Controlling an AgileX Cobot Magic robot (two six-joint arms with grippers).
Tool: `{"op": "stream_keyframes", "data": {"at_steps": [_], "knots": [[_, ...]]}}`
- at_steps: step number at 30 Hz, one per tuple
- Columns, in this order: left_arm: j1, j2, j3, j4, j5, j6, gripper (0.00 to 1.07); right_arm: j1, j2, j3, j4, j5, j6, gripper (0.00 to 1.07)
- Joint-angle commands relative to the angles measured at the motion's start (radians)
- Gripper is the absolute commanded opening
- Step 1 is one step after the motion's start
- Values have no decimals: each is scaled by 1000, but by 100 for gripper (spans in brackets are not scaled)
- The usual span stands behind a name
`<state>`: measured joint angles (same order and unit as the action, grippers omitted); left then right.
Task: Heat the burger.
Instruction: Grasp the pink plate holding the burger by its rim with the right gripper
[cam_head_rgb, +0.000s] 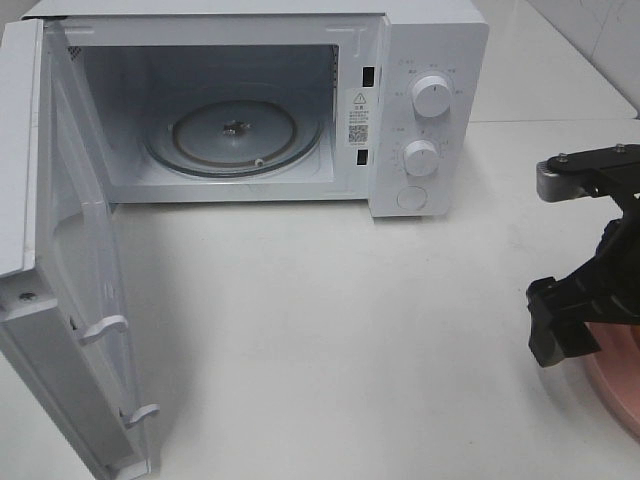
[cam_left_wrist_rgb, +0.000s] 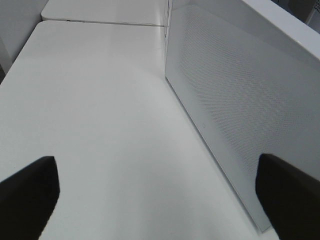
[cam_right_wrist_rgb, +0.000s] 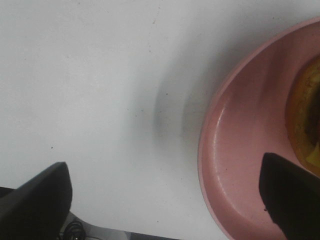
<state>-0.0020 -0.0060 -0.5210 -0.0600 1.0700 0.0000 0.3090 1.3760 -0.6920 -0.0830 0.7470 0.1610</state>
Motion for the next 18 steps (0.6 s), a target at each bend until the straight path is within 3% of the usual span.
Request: {"op": "stream_keyframes", "data": {"at_steps": [1, 18], "knots": [[3, -15, 2, -8, 1, 0, 100, -27, 36, 0, -26, 5, 13, 100], [3, -15, 2, -8, 1, 0, 100, -76, 211, 0, -26, -96, 14, 95]]}}
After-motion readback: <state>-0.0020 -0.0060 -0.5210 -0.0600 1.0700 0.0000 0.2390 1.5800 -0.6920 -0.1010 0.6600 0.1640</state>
